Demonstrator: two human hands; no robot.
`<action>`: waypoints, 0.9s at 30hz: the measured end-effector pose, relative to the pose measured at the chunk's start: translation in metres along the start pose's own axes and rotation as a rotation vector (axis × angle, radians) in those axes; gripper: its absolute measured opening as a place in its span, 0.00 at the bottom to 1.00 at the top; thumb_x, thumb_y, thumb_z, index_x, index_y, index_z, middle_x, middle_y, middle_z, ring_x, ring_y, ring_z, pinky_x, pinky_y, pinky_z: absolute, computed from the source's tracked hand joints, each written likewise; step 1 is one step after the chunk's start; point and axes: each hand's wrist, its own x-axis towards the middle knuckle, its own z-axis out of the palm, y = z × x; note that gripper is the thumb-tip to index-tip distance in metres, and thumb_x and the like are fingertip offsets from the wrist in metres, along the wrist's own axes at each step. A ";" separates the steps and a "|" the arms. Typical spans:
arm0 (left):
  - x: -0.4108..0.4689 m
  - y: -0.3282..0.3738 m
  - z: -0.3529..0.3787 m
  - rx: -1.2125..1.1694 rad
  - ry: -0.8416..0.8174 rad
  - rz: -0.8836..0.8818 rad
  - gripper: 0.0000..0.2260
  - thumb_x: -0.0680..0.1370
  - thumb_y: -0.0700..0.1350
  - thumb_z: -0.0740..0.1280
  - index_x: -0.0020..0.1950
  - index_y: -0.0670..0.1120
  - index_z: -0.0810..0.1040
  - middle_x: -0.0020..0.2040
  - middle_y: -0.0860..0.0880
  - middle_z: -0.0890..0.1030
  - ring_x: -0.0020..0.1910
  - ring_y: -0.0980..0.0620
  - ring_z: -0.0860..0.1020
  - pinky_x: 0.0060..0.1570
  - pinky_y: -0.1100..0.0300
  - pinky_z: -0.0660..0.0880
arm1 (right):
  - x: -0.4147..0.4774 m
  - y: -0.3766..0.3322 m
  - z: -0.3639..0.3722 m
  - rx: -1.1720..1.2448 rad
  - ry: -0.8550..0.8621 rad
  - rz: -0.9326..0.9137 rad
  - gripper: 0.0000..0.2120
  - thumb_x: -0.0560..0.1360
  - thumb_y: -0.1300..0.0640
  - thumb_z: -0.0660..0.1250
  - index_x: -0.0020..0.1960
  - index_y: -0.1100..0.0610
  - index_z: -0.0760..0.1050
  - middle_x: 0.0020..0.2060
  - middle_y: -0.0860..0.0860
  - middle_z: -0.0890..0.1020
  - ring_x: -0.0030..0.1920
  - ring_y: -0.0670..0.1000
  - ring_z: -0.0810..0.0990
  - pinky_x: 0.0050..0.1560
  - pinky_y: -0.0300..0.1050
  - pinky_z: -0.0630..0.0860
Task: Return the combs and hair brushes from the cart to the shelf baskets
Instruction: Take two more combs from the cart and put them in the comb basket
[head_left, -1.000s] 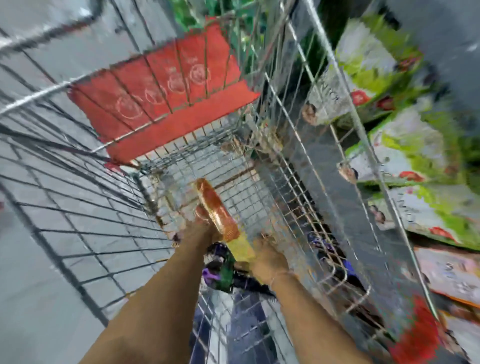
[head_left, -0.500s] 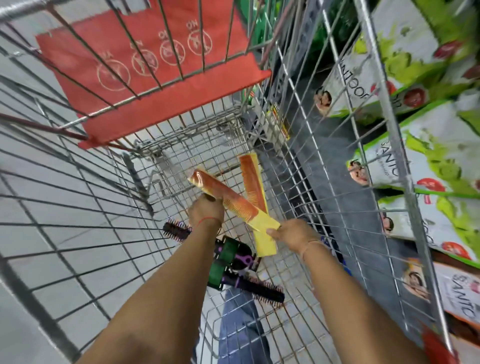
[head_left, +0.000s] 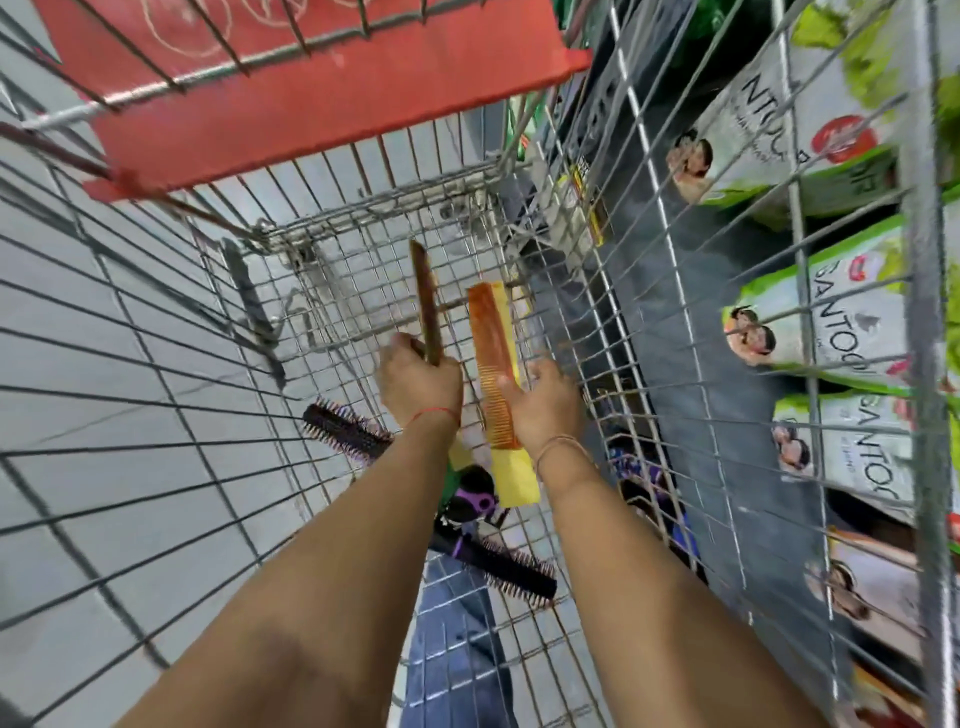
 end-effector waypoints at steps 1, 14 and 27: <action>0.000 -0.003 -0.004 -0.036 0.053 0.076 0.10 0.73 0.40 0.63 0.53 0.38 0.72 0.52 0.39 0.79 0.53 0.40 0.77 0.53 0.48 0.75 | 0.000 0.001 0.001 0.013 0.013 0.013 0.21 0.73 0.44 0.63 0.57 0.59 0.71 0.56 0.59 0.77 0.54 0.60 0.77 0.43 0.45 0.66; -0.020 -0.004 -0.022 0.105 -0.125 0.214 0.11 0.79 0.44 0.57 0.59 0.42 0.64 0.48 0.40 0.81 0.39 0.42 0.77 0.37 0.56 0.69 | -0.039 0.003 -0.032 -0.005 0.164 -0.104 0.10 0.76 0.54 0.63 0.48 0.58 0.64 0.38 0.55 0.79 0.34 0.54 0.76 0.27 0.38 0.69; -0.228 0.178 -0.119 -0.659 -0.290 1.204 0.15 0.74 0.45 0.64 0.53 0.34 0.73 0.38 0.46 0.80 0.40 0.41 0.78 0.41 0.57 0.74 | -0.209 -0.034 -0.261 1.050 1.238 -0.507 0.13 0.71 0.59 0.69 0.49 0.45 0.69 0.30 0.41 0.78 0.32 0.39 0.74 0.38 0.37 0.76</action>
